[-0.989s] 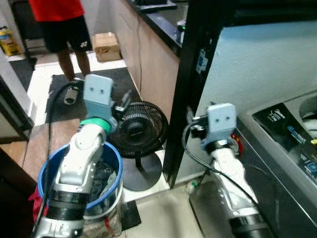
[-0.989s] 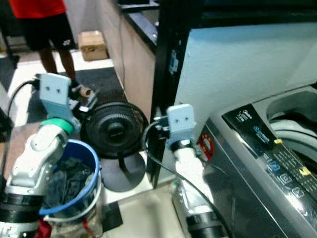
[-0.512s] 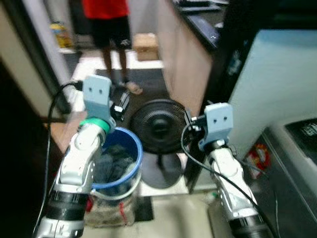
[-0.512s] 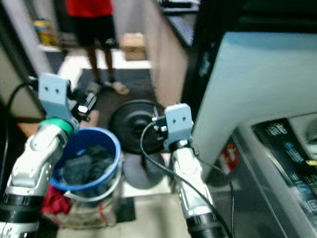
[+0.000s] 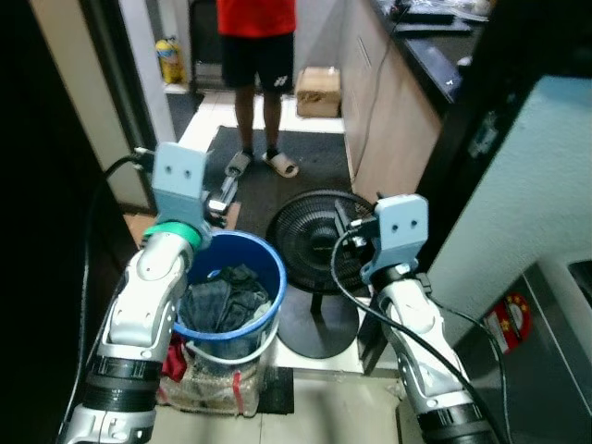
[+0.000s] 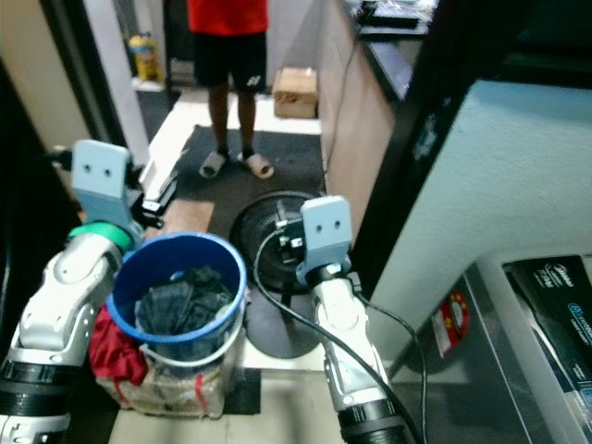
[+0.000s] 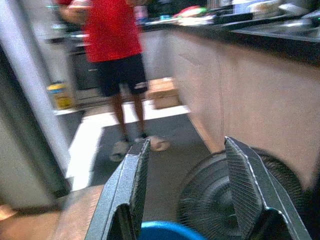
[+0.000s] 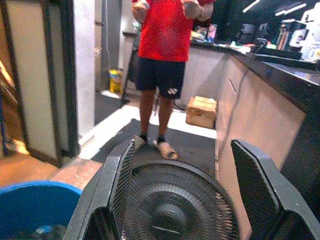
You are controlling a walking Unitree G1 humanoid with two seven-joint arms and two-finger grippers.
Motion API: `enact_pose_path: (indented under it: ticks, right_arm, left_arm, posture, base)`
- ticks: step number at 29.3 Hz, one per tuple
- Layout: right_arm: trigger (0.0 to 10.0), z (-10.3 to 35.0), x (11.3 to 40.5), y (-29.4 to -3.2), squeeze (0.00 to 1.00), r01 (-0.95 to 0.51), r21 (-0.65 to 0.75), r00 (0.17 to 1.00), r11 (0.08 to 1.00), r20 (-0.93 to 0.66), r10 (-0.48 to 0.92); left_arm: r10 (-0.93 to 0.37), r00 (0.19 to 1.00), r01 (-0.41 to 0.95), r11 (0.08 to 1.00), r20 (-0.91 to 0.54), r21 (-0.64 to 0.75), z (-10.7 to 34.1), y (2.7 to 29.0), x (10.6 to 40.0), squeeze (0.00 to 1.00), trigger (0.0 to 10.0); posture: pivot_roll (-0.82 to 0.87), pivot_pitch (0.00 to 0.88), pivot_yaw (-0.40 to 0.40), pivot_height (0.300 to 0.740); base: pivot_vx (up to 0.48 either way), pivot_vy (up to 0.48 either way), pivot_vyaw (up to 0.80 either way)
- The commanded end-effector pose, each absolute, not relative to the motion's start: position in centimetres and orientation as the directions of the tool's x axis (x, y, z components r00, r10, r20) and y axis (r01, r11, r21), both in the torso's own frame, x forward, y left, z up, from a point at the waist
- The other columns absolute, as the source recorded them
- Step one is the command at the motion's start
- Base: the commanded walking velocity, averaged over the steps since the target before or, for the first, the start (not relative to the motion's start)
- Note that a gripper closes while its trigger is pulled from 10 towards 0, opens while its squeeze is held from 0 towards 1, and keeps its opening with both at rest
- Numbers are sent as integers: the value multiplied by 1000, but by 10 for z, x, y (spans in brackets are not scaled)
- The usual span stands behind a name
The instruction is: Clothes washing
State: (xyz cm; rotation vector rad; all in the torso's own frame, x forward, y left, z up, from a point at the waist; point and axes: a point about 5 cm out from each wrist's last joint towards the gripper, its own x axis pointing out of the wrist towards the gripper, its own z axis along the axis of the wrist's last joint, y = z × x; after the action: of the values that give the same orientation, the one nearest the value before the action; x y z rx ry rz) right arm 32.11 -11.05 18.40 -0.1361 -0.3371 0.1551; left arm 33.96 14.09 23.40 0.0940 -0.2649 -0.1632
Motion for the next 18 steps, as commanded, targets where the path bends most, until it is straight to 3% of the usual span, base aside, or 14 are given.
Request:
enact_pose_path:
  ticks: [1, 3, 12, 18]
  right_arm:
    - [10000, 186, 322, -108, 0, -129, -157, 930, 979, 323, 175]
    - [10000, 186, 322, -109, 0, -124, -154, 931, 980, 323, 168]
    - [10000, 188, 322, -110, 0, -127, -128, 929, 984, 332, 163]
    - [10000, 188, 322, -109, 0, -138, -126, 927, 982, 332, 173]
  left_arm:
    - [-154, 959, 130, 985, 238, 112, 231, 147, 341, 0, 10000]
    - [-155, 959, 131, 985, 237, 112, 231, 147, 341, 0, 10000]
    - [-152, 961, 128, 985, 233, 116, 230, 146, 342, 0, 10000]
    - [-141, 965, 116, 986, 220, 121, 228, 146, 343, 0, 10000]
  posture:
    - [55, 0, 34, 740]
    - [54, 0, 34, 740]
    - [54, 0, 35, 740]
    - [54, 0, 35, 740]
  base:
    - [480, 0, 794]
    - [480, 0, 794]
    - [463, 0, 0]
    - [0, 0, 0]
